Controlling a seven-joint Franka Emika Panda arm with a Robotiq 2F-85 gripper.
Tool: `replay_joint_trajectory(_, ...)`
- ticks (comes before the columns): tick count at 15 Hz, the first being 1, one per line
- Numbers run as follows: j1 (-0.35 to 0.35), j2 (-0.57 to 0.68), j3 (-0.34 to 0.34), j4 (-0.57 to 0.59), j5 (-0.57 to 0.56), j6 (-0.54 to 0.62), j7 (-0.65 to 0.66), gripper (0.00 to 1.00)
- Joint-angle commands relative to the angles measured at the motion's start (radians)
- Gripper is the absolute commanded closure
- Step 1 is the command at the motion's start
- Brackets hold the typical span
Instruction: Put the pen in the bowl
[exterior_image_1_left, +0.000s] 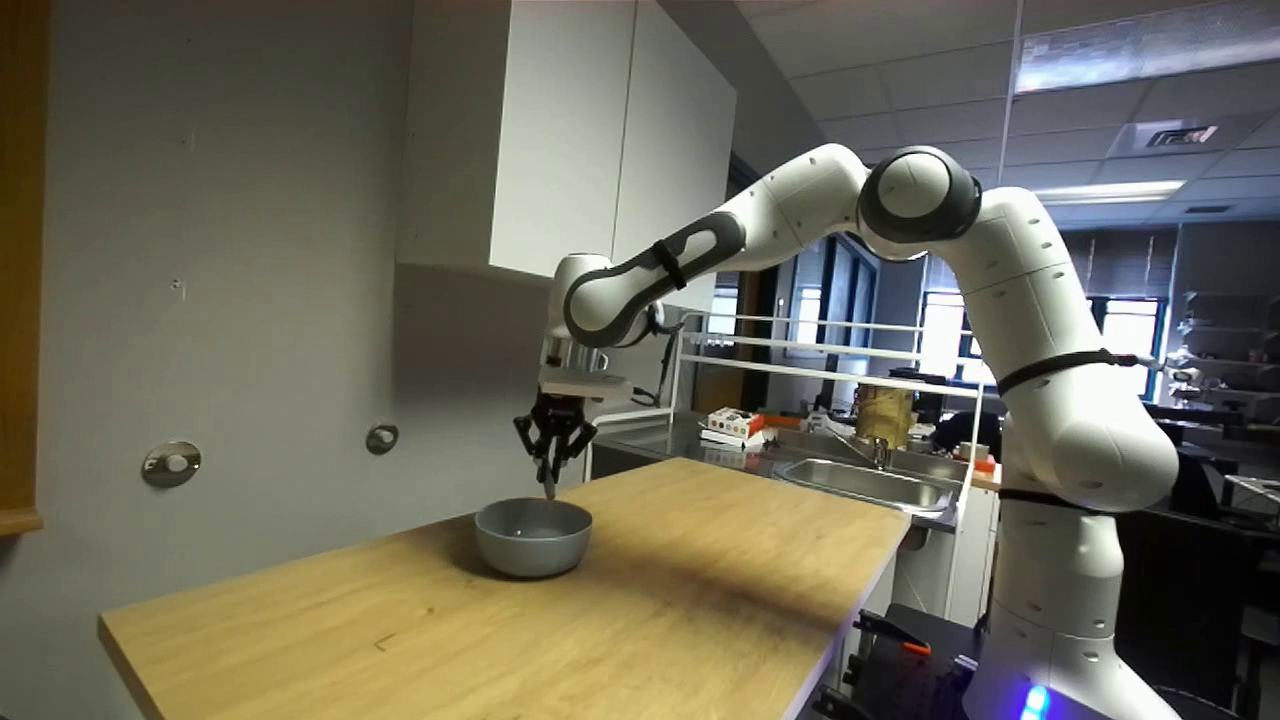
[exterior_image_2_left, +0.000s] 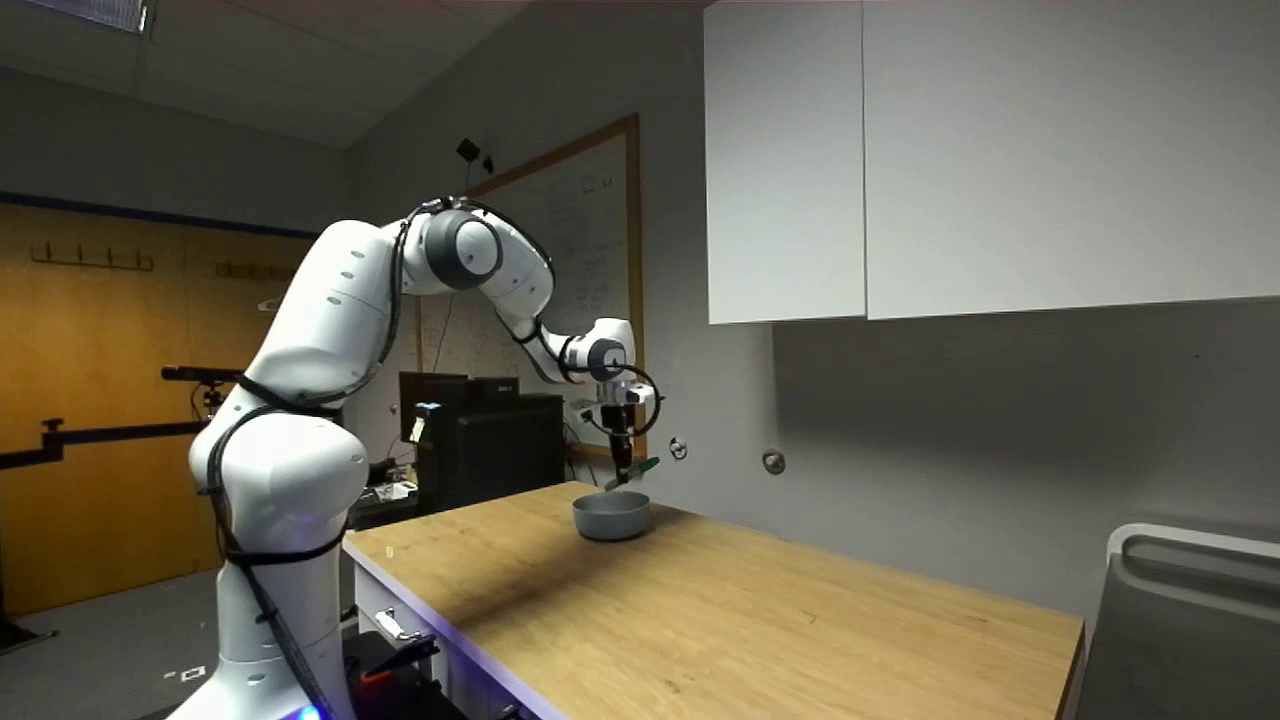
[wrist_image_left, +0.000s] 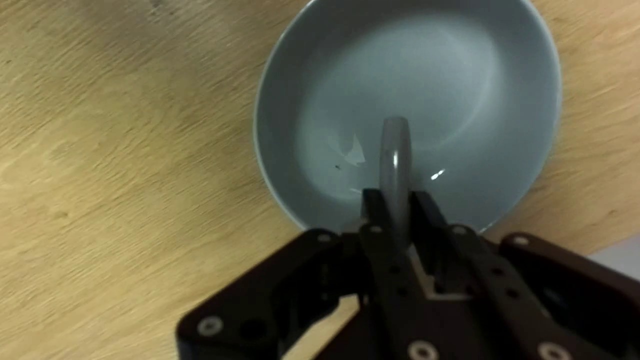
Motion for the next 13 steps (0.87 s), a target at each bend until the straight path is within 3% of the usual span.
replay_joint_trajectory(1, 0.022, 0.106, -0.002, 0.095, 0.015, -0.021, 0.033, 0.86)
replay_joint_trajectory(2, 0.027, 0.124, -0.007, 0.105, 0.013, -0.027, 0.038, 0.86)
replay_joint_trajectory(3, 0.029, 0.138, -0.008, 0.114, 0.017, -0.034, 0.039, 0.62)
replay_joint_trajectory(5, 0.033, 0.165, -0.015, 0.131, 0.014, -0.048, 0.040, 0.51)
replay_joint_trajectory(9, 0.035, 0.181, -0.016, 0.152, 0.014, -0.083, 0.029, 0.19)
replay_joint_trajectory(11, 0.034, 0.178, -0.017, 0.159, 0.014, -0.111, 0.028, 0.05)
replay_joint_trajectory(13, 0.036, 0.166, -0.019, 0.162, 0.011, -0.140, 0.034, 0.00)
